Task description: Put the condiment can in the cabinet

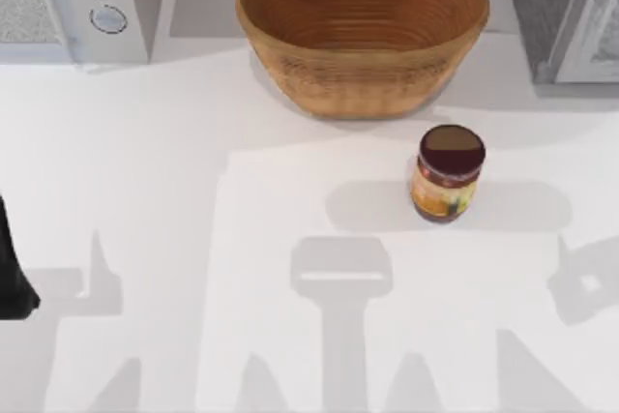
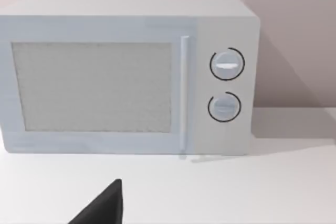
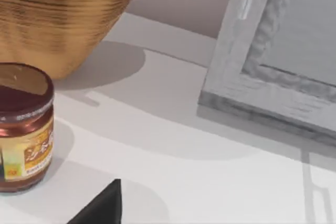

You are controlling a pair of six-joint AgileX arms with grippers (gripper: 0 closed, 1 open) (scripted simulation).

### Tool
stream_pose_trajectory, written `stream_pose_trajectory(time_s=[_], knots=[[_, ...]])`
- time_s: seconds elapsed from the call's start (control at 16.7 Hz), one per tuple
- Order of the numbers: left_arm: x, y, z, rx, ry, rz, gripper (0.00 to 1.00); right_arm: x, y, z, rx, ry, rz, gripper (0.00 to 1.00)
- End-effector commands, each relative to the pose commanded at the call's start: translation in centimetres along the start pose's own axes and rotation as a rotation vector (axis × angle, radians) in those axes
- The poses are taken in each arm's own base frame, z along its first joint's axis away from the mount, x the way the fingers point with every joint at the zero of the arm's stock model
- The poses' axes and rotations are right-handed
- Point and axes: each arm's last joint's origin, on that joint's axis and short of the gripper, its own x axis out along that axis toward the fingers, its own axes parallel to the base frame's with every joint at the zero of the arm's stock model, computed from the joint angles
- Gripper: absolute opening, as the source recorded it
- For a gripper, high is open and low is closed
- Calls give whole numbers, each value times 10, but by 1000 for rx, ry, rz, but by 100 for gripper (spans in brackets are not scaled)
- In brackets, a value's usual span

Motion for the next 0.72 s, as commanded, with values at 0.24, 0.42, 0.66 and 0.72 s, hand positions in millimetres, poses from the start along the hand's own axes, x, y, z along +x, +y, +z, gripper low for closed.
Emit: stream_pose_trajectory(time_s=[0.24, 0.42, 0.66, 0.72], knots=[[0, 0, 0, 0, 0, 0, 100, 13, -4, 16, -101, 90, 141, 100], [0, 0, 0, 0, 0, 0, 100, 26, -7, 26, -164, 139, 250, 100], [0, 0, 0, 0, 0, 0, 100, 47, -11, 37, -233, 186, 409, 100], [0, 0, 0, 0, 0, 0, 100, 53, -11, 39, -247, 195, 451, 100]])
